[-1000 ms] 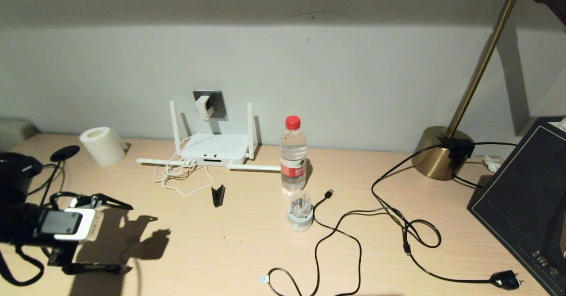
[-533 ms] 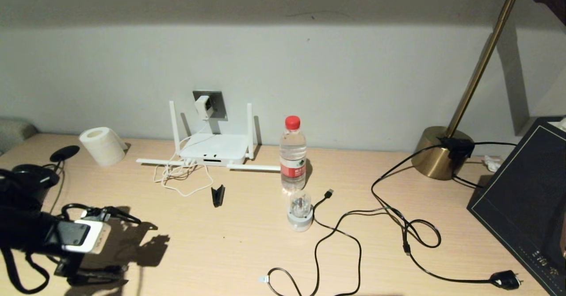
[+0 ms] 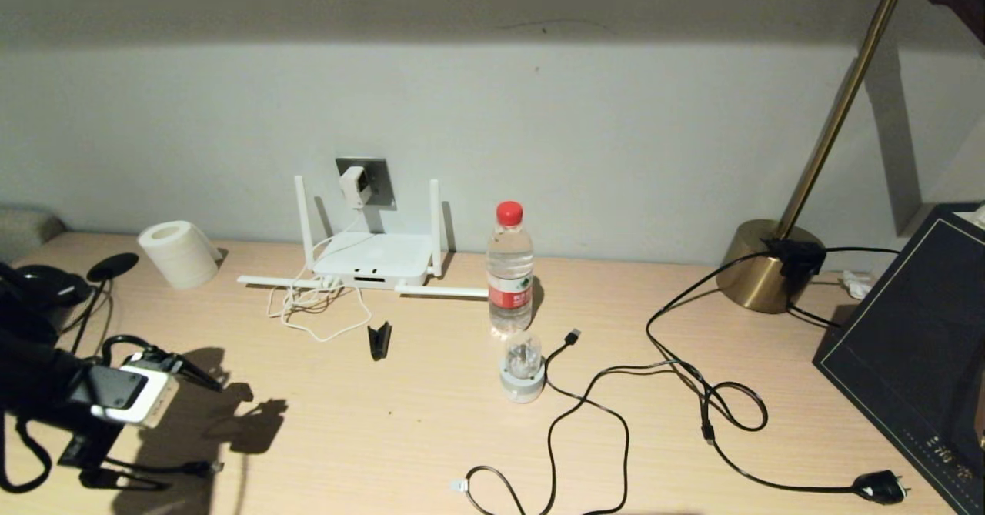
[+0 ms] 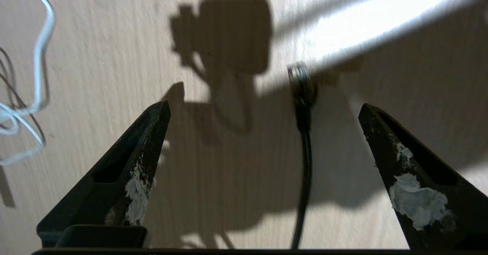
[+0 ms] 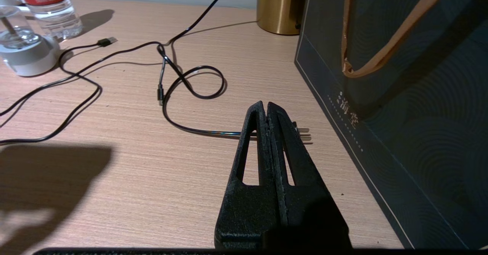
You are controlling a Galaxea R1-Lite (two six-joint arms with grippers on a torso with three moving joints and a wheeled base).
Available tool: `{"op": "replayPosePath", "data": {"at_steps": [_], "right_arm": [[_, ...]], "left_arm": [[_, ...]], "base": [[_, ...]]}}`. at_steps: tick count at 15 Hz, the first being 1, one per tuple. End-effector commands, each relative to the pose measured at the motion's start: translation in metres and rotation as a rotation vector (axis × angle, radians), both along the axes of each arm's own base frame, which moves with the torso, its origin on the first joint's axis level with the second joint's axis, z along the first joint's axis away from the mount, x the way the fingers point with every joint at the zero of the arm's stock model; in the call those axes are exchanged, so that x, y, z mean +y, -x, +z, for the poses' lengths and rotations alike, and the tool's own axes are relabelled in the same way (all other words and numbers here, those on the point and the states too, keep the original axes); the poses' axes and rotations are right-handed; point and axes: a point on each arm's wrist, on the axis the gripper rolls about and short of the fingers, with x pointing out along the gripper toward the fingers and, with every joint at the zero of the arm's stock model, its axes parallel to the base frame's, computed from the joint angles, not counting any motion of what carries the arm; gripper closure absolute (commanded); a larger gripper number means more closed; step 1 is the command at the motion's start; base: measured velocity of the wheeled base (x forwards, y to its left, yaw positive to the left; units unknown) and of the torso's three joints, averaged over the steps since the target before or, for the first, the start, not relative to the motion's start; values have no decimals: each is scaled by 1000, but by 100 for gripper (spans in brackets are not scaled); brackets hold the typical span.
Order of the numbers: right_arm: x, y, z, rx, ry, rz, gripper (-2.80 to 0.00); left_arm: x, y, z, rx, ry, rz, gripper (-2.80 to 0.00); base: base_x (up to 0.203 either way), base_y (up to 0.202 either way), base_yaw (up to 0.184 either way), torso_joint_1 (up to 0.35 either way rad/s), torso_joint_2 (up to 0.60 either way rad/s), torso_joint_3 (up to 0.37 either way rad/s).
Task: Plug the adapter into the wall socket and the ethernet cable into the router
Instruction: Pick up cable
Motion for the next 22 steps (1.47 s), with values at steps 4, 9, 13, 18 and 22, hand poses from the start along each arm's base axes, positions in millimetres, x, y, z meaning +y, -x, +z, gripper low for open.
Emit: {"op": "replayPosePath", "data": {"at_steps": [4, 9, 13, 18, 22], "right_arm": [[0, -1, -3, 10, 1, 1, 0], [0, -1, -3, 10, 1, 1, 0], [0, -1, -3, 10, 1, 1, 0], [0, -1, -3, 10, 1, 1, 0], [0, -1, -3, 10, 1, 1, 0]], "left_arm": [[2, -14, -13, 31, -8, 16, -280], [-5, -23, -19, 54, -11, 41, -280], [-10, -30, -25, 54, -30, 58, -280], [-12, -27, -20, 60, -26, 84, -280], [-11, -26, -21, 78, -60, 94, -280]], "base": [[0, 0, 0, 0, 0, 0], [0, 0, 0, 0, 0, 0], [0, 0, 0, 0, 0, 0], [0, 0, 0, 0, 0, 0], [0, 0, 0, 0, 0, 0]]}}
